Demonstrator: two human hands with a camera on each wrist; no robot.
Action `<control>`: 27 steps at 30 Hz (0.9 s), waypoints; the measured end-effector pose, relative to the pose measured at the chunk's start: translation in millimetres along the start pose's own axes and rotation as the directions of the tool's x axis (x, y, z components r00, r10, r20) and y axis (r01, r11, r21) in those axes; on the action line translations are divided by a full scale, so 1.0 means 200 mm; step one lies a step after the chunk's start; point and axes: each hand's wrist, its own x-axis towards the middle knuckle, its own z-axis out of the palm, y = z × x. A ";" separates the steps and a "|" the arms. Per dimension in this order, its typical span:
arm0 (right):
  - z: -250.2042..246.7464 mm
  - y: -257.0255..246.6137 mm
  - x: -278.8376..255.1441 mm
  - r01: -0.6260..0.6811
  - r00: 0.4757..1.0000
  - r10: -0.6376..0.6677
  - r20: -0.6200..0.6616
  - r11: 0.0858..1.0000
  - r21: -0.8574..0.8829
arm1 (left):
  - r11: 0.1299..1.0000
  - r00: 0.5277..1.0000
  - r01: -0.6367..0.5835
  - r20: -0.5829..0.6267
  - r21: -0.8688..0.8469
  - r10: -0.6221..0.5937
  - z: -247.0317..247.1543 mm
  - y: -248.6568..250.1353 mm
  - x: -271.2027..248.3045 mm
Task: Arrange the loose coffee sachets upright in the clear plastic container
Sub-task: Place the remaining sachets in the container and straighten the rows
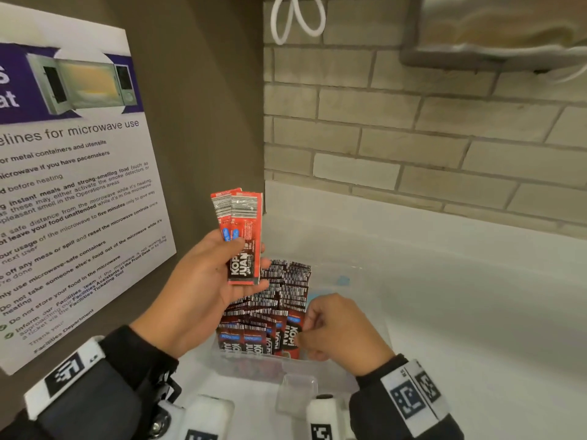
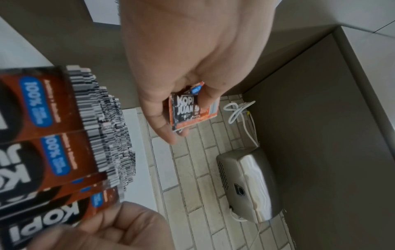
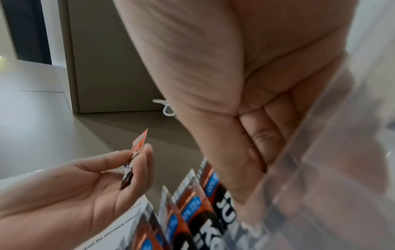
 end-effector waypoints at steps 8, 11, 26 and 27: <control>-0.15 -0.01 -0.05 -0.010 0.997 0.014 -0.080 0.999 0.047 | 0.996 0.999 0.011 0.040 0.084 -0.015 0.01 -0.03 -0.01; -0.21 -0.05 -0.07 0.198 0.928 -0.154 -0.340 0.975 0.101 | 0.995 0.994 0.069 0.083 0.069 -0.075 0.03 -0.03 -0.02; -0.19 -0.11 -0.09 0.654 0.635 -0.628 -0.449 0.747 -0.120 | 0.853 0.752 0.393 0.414 0.342 -0.513 0.08 -0.05 -0.09; -0.20 -0.12 -0.09 0.664 0.608 -0.647 -0.460 0.732 -0.153 | 0.852 0.768 0.368 0.395 0.371 -0.504 0.08 -0.05 -0.09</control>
